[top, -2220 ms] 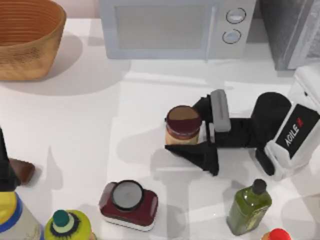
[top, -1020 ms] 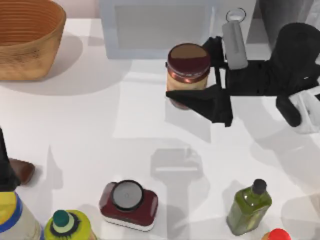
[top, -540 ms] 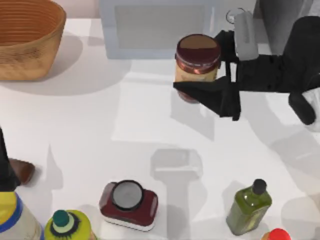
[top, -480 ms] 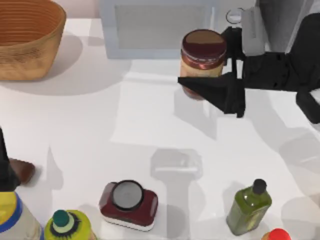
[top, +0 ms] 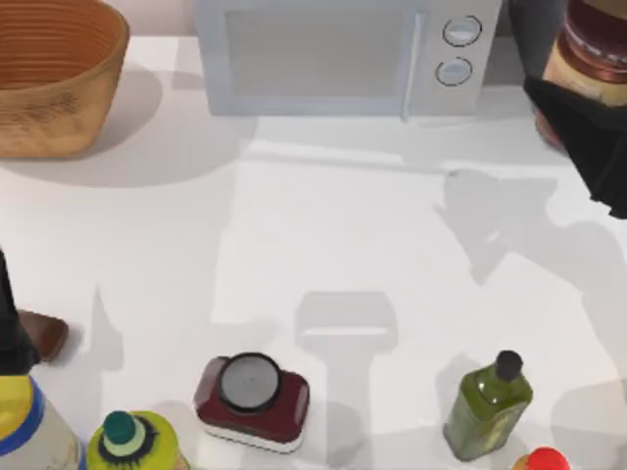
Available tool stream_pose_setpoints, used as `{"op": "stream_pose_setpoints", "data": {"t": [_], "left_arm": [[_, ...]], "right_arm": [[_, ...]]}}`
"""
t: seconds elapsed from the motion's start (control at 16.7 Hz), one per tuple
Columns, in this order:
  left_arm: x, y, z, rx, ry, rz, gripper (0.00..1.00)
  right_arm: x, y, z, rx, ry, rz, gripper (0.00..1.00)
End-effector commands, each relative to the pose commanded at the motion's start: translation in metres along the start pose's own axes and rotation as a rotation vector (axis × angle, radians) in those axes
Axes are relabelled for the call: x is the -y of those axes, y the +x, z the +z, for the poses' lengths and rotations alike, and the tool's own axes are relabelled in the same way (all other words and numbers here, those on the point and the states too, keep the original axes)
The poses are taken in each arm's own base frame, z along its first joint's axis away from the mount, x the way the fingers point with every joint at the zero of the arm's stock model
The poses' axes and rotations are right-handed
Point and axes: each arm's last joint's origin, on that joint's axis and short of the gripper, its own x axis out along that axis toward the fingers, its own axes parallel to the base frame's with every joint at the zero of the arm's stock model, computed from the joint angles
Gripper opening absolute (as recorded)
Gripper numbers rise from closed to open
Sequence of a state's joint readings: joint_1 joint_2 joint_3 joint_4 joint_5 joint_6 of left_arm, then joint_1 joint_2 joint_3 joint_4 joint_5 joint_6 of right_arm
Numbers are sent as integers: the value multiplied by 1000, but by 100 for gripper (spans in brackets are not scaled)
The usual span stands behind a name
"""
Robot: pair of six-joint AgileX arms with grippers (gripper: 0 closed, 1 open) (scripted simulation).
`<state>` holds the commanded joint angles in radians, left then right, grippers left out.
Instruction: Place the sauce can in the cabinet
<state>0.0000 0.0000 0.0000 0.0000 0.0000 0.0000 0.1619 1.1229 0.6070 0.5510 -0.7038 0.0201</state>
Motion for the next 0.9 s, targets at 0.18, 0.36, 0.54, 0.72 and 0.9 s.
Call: {"op": "stream_pose_setpoints", "data": {"t": [0.18,0.36,0.54,0.72,0.9], "left_arm": [[0,0,0,0,0,0,100],[0,0,0,0,0,0,100],[0,0,0,0,0,0,100],[0,0,0,0,0,0,100],[0,0,0,0,0,0,100]], "right_arm": [[-31,-63,3,48,-49,-271,0],[-54,-104,-26,55,-51,-520,0],[-63,-124,-65,32,-29,-712,0],[-65,-132,-96,-4,-5,-834,0],[-64,-134,-109,-22,6,-875,0]]}}
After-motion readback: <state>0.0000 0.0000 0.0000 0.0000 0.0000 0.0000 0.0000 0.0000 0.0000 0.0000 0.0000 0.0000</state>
